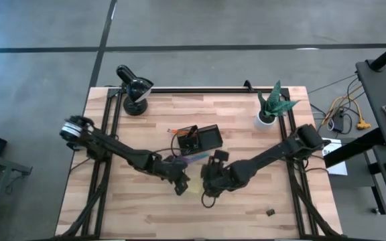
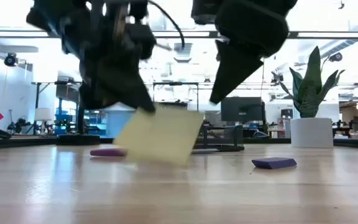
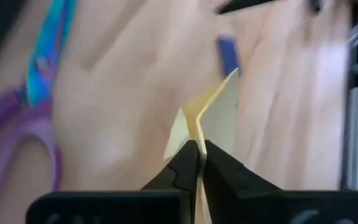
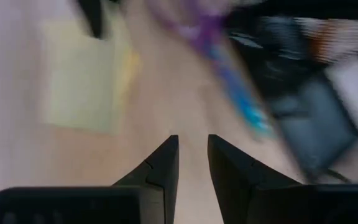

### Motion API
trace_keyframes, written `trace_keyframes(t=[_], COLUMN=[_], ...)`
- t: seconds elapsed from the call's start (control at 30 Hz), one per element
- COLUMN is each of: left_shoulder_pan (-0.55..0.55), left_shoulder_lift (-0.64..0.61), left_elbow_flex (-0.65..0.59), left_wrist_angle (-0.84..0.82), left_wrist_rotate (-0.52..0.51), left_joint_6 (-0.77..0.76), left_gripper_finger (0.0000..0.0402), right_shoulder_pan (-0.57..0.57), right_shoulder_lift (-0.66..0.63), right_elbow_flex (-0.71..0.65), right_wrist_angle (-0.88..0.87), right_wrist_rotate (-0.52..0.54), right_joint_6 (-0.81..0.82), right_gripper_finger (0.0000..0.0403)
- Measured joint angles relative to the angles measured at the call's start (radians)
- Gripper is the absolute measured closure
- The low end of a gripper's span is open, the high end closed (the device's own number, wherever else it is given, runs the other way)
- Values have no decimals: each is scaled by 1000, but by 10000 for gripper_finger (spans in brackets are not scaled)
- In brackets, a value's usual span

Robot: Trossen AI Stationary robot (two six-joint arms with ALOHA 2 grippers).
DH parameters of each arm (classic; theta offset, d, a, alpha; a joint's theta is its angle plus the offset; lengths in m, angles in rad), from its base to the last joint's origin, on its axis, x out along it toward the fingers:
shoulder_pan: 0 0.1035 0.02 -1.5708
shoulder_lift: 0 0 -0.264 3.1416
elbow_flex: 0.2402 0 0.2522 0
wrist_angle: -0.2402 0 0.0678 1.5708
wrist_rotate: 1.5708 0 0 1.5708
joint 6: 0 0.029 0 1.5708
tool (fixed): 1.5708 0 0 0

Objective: Pick and place office supplies into organizer
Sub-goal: Put the yellow sticky notes into the black desk organizer

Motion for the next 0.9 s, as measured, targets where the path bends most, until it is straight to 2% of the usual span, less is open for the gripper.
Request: trace_keyframes(t=[0.2,0.47,0.63,0.73,0.83,0.9], left_shoulder_pan=[49,190,310,381,430,458], left_shoulder_lift=[-123,-222,-202,-166,-106,-61], left_elbow_flex=[5,94,205,265,343,410], left_wrist_angle=[-31,-148,-234,-226,-263,-362], left_wrist_rotate=[-25,-40,-33,49,115,135], left_joint_6=[100,289,352,371,489,602], left_gripper_finger=[401,401,402,402,402,402], right_shoulder_pan=[1,32,70,102,141,165], right_shoulder_lift=[-78,-125,-127,-128,-128,-128], right_elbow_flex=[-3,0,0,0,-2,-3], right_wrist_angle=[-130,-324,-430,-495,-508,-505], right_wrist_rotate=[133,175,177,177,177,176], right_joint_6=[197,510,763,937,1014,1031], right_gripper_finger=[330,330,330,330,330,330])
